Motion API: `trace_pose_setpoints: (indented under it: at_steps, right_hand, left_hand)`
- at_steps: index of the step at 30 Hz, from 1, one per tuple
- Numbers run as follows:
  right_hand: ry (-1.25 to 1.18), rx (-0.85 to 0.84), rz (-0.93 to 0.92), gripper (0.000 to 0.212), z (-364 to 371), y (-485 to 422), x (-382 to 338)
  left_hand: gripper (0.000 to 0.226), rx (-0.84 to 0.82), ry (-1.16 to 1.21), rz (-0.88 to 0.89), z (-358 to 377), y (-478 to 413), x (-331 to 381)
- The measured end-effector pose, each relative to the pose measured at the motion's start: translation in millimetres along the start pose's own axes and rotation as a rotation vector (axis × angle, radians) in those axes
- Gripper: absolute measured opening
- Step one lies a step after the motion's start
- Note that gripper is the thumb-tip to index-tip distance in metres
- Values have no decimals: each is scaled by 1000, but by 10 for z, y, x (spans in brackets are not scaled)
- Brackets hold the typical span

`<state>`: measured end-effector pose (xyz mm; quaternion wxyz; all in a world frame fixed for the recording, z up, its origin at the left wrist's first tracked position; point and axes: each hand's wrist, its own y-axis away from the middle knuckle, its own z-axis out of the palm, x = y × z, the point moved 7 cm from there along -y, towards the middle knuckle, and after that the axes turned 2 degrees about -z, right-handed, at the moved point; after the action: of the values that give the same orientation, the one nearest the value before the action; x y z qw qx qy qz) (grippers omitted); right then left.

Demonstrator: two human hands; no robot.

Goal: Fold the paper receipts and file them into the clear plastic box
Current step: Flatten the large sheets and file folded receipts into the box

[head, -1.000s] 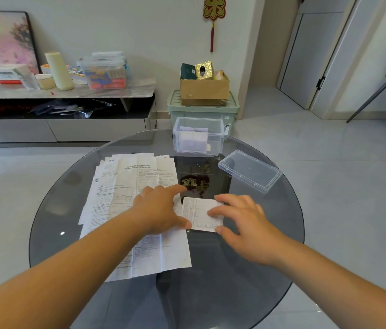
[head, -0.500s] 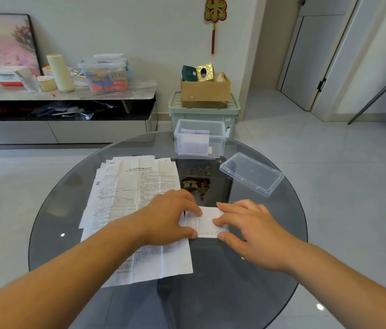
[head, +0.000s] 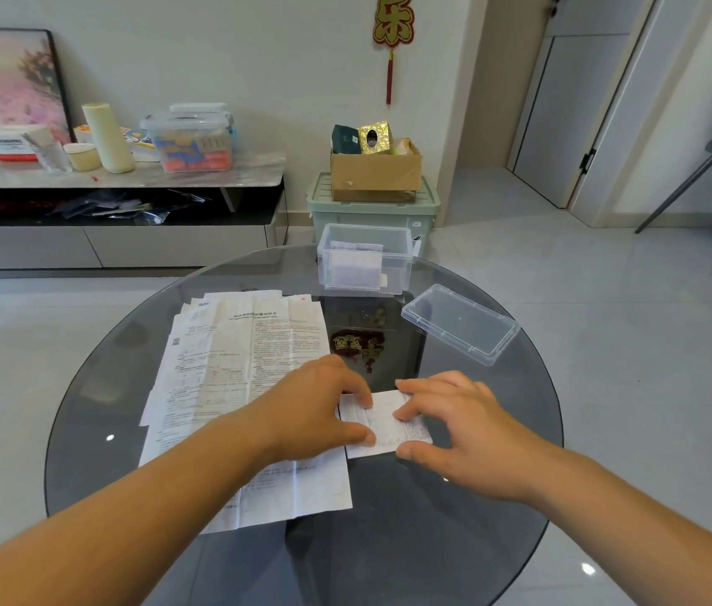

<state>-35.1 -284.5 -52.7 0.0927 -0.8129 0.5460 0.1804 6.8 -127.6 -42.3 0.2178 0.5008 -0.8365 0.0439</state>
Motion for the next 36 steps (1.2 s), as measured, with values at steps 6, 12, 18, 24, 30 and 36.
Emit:
trace_pose_setpoints:
  at_steps: [6,12,18,24,30,36]
  right_hand:
    - [-29,18,63,43,-3,-46,-25]
    - [-17,36,41,47,26,-69,-48]
    - [-34,20,-22,44,68,-89,-83]
    - [99,3,-88,48,26,-34,-128]
    - [92,31,-69,73,-18,3,-153]
    - [95,96,-54,71,-8,-7,-182]
  left_hand:
    - [30,-25,80,-48,16,-94,55]
    - [29,-31,123,-98,20,-130,33]
    - [35,-71,216,-106,28,-110,-20]
    - [14,-26,349,-138,-20,-98,-37]
    - [14,-93,802,-296,46,-31,-9]
    - [28,-70,762,-299,19,9,-19]
